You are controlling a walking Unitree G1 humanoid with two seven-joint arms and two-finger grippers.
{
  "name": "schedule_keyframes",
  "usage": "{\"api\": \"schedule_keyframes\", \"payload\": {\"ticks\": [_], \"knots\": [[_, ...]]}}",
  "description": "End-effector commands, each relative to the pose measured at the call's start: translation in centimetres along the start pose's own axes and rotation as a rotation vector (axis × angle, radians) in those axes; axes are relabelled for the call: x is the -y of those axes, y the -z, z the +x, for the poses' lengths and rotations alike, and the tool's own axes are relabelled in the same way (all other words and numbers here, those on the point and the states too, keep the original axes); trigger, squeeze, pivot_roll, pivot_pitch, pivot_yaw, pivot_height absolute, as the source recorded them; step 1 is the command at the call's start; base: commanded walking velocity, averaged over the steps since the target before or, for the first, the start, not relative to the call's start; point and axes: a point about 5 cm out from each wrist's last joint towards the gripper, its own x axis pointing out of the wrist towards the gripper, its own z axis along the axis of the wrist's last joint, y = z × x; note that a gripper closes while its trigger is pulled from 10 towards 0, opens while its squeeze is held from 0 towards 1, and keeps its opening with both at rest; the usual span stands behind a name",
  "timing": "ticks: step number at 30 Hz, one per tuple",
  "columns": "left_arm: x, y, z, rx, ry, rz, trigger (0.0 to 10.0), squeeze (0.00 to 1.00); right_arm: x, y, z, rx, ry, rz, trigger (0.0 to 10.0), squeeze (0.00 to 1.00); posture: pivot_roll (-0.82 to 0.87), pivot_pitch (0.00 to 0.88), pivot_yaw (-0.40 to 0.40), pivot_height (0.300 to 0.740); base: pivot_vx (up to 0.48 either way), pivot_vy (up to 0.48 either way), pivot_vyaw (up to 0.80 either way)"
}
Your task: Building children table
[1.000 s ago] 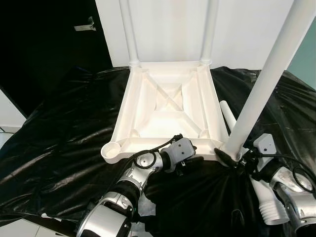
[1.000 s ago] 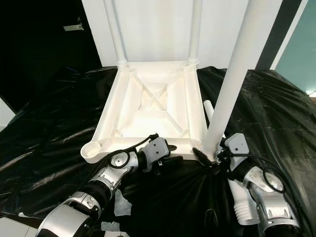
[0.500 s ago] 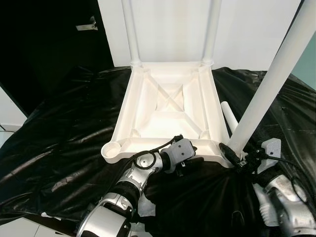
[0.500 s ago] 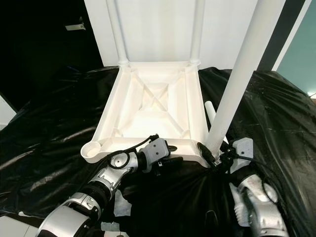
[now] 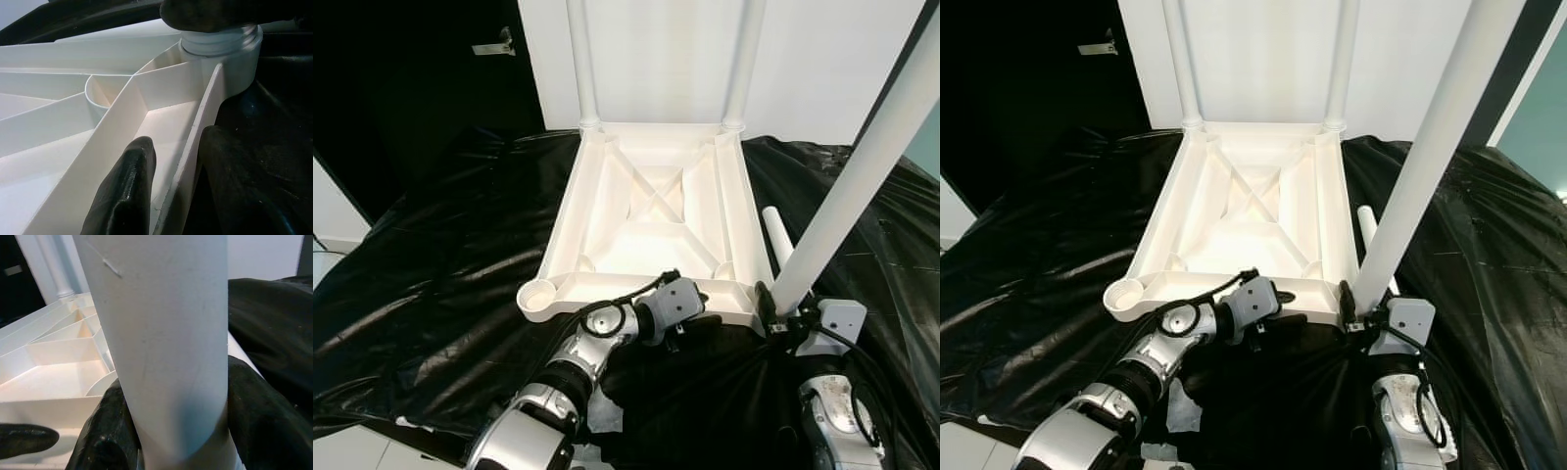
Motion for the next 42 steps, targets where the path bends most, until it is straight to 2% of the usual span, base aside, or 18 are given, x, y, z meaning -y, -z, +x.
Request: {"api": "schedule_keyframes", "payload": {"ticks": [1, 2, 3, 4, 5, 11, 12, 14, 18, 22, 25, 26, 29, 30, 31, 32, 38, 42], "knots": [[1.2, 2.9, -0.6, -0.126, -0.043, -0.098, 10.0, 0.0, -0.7, 0.0, -0.1, -0.003, -0.012, -0.006, 0.0, 0.0, -0.04, 0.0, 0.008, 0.74, 0.0, 0.0, 0.0], [1.2, 3.0, -0.7, -0.128, -0.043, -0.098, 10.0, 0.0, -0.9, 0.1, 0.0, -0.016, -0.023, -0.005, 7.0, 0.0, -0.04, 0.0, 0.005, 0.74, 0.0, 0.0, 0.0], [1.3, 3.1, -0.7, -0.13, -0.042, -0.098, 10.0, 0.0, -1.0, 0.1, 0.0, -0.027, -0.036, 0.003, 10.0, 0.07, -0.04, 0.0, 0.003, 0.74, 0.0, 0.0, 0.0], [1.3, 3.1, -0.7, -0.13, -0.042, -0.098, 10.0, 0.0, -1.0, 0.1, 0.0, -0.027, -0.036, 0.003, 10.0, 0.07, -0.04, 0.0, 0.003, 0.74, 0.0, 0.0, 0.0], [1.3, 3.2, -0.7, -0.133, -0.044, -0.099, 10.0, 0.0, -1.2, 0.1, 0.3, -0.028, -0.078, 0.025, 10.0, 1.0, -0.04, 0.0, 0.001, 0.74, 0.0, 0.0, 0.0], [1.2, 3.1, -0.6, -0.131, -0.049, -0.101, 10.0, 0.0, -1.7, -0.4, 1.0, -0.016, -0.199, -0.019, 10.0, 1.0, -0.04, 0.0, -0.001, 0.74, 0.0, 0.0, 0.0], [1.2, 3.0, -0.6, -0.13, -0.049, -0.1, 10.0, 0.0, -1.6, -0.4, 1.4, -0.029, -0.24, -0.04, 10.0, 0.0, -0.05, 0.0, 0.0, 0.74, 0.0, 0.0, 0.0], [1.2, 3.0, -0.5, -0.129, -0.048, -0.1, 10.0, 0.0, -1.6, -0.4, 1.7, -0.04, -0.275, -0.054, 10.0, 0.0, -0.05, 0.0, 0.0, 0.74, 0.0, 0.0, 0.0], [1.2, 2.8, -0.3, -0.125, -0.043, -0.095, 10.0, 0.0, -1.0, -0.7, 2.4, -0.074, -0.432, -0.106, 10.0, 0.0, -0.06, 0.0, 0.003, 0.74, 0.0, 0.0, 0.0], [1.2, 2.7, -0.3, -0.125, -0.042, -0.094, 10.0, 0.0, -0.6, -0.7, 2.5, -0.083, -0.467, -0.126, 10.0, 0.0, -0.06, 0.0, 0.003, 0.74, 0.0, 0.0, 0.0], [1.1, 2.7, -0.3, -0.124, -0.041, -0.093, 10.0, 0.0, 0.1, -0.8, 2.7, -0.102, -0.528, -0.147, 10.0, 0.0, -0.06, 0.0, 0.007, 0.74, 0.0, 0.0, 0.0], [1.1, 2.7, -0.3, -0.123, -0.039, -0.092, 10.0, 0.0, 0.8, -0.9, 2.9, -0.125, -0.588, -0.173, 10.0, 0.0, -0.06, 0.0, 0.008, 0.74, 0.0, 0.0, 0.0], [1.1, 2.7, -0.3, -0.123, -0.039, -0.092, 10.0, 0.0, 1.0, -0.9, 2.9, -0.135, -0.614, -0.184, 10.0, 0.0, -0.06, 0.0, 0.01, 0.74, 0.0, 0.0, 0.0], [1.1, 2.7, -0.4, -0.124, -0.038, -0.092, 10.0, 0.0, 1.7, -1.0, 3.1, -0.146, -0.651, -0.199, 3.8, 0.0, -0.06, 0.0, 0.013, 0.74, 0.0, 0.0, 0.0], [1.1, 2.7, -0.4, -0.124, -0.038, -0.092, 10.0, 0.0, 1.7, -1.0, 3.1, -0.146, -0.651, -0.199, 3.8, 0.0, -0.06, 0.0, 0.013, 0.74, 0.0, 0.0, 0.0], [1.1, 2.7, -0.4, -0.125, -0.038, -0.092, 10.0, 0.0, 2.0, -1.1, 3.2, -0.148, -0.666, -0.198, 0.0, 0.0, -0.06, 0.0, 0.014, 0.74, 0.0, 0.0, 0.0], [1.1, 2.8, -0.4, -0.125, -0.037, -0.092, 10.0, 0.0, 2.3, -1.1, 3.2, -0.155, -0.7, -0.189, 0.0, 0.0, -0.06, 0.0, 0.017, 0.74, 0.0, 0.0, 0.0], [1.1, 2.7, -0.3, -0.125, -0.033, -0.092, 10.0, 0.0, 1.7, -0.4, 2.9, -0.186, -0.741, -0.155, 0.0, 0.0, -0.07, 0.0, 0.021, 0.74, 0.0, 0.0, 0.0]]}}
